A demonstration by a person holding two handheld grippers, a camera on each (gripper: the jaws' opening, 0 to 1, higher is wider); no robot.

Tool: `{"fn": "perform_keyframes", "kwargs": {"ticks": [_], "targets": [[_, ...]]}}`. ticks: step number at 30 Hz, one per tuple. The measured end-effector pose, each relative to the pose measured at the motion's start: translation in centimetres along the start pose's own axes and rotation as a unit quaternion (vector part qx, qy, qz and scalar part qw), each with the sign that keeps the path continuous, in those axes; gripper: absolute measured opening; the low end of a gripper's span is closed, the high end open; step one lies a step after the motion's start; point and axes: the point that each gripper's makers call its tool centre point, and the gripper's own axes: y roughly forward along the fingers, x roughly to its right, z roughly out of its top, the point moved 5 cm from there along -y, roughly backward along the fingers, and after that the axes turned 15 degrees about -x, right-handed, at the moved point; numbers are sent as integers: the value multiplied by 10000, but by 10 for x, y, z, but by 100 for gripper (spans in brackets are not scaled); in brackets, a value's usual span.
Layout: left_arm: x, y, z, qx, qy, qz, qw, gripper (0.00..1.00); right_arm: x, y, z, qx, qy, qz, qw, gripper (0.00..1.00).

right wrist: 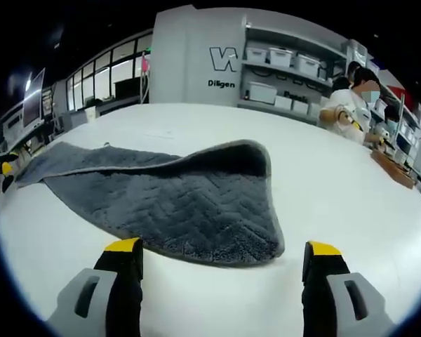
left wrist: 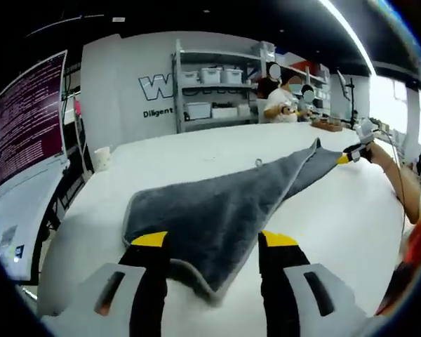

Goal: Open the folded towel by lifting each exposed corner and separating the folded layers until the towel lies flat within the target outline without major curled edges

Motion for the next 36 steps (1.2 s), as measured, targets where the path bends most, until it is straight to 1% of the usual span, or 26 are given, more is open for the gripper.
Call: {"fn": "perform_keyframes", "kwargs": {"ticks": [1, 2, 3, 4, 6, 8, 9, 11, 13, 14, 16, 17, 18, 22, 25, 26, 27, 28, 29, 30, 32, 33, 35, 36], "targets": [[2, 5, 5, 44, 37, -39, 10000, 72, 0, -1, 0, 12, -3, 1, 10000, 95], [3, 9, 10, 99, 31, -55, 9999, 80, 0, -1, 1, 22, -4, 2, 10000, 95], [3, 12, 14, 148, 10, -61, 9999, 87, 0, -2, 1, 30, -6, 2, 10000, 95], [3, 16, 19, 222, -15, -69, 9997, 89, 0, -3, 2, 48, -7, -2, 10000, 95], [2, 22, 26, 330, -52, -94, 9994, 86, 1, -4, 2, 76, -6, -8, 10000, 95], [1, 29, 35, 469, -155, -187, 9986, 88, 1, -5, 3, 109, 9, -14, 9999, 95], [0, 32, 39, 496, -185, -190, 9984, 91, 2, -5, 3, 115, 19, -13, 9999, 95], [-3, 41, 45, 488, -259, -117, 9984, 98, 2, -5, 3, 118, 17, -10, 9999, 95], [-6, 51, 50, 422, -266, -44, 9987, 100, 1, -7, 5, 178, -4, -8, 9998, 95], [-6, 54, 52, 420, -264, -44, 9988, 100, 0, -9, 10, 327, 27, 36, 9995, 95], [-4, 65, 59, 484, -289, -214, 9982, 100, -2, -11, 12, 407, 34, 89, 9991, 95], [-3, 67, 59, 486, -290, -241, 9981, 100, -2, -11, 12, 413, 30, 91, 9991, 94], [0, 75, 61, 463, -256, -295, 9982, 100, -3, -11, 13, 420, -31, 72, 9991, 93], [1, 93, 56, 294, 26, -232, 9993, 97, -6, -8, 14, 365, -257, -56, 9990, 88], [1, 106, 50, 238, 103, -283, 9993, 95, -7, -6, 15, 351, -398, -160, 9985, 86], [4, 108, 42, 13, 95, -421, 9991, 94, -7, -7, 18, 435, -469, -226, 9977, 83], [4, 108, 40, 13, 157, -461, 9988, 94, -8, -8, 20, 530, -510, -239, 9970, 79], [5, 108, 38, 32, 173, -458, 9988, 94, -9, -8, 22, 605, -529, -236, 9965, 77], [4, 107, 34, 31, 158, -443, 9989, 94, -11, -10, 26, 780, -522, -195, 9954, 75], [3, 106, 30, 2, 138, -446, 9989, 94, -12, -10, 28, 865, -519, -166, 9948, 73], [2, 105, 26, -16, 96, -472, 9988, 93, -16, -11, 28, 937, -575, -144, 9938, 69], [1, 104, 24, -27, 74, -486, 9988, 93, -18, -10, 28, 979, -638, -139, 9931, 64], [1, 103, 23, -32, 44, -478, 9988, 93, -22, -8, 30, 1024, -689, -133, 9923, 59], [0, 102, 23, -7, 57, -458, 9989, 93, -24, -7, 30, 1031, -709, -116, 9921, 58]]}}
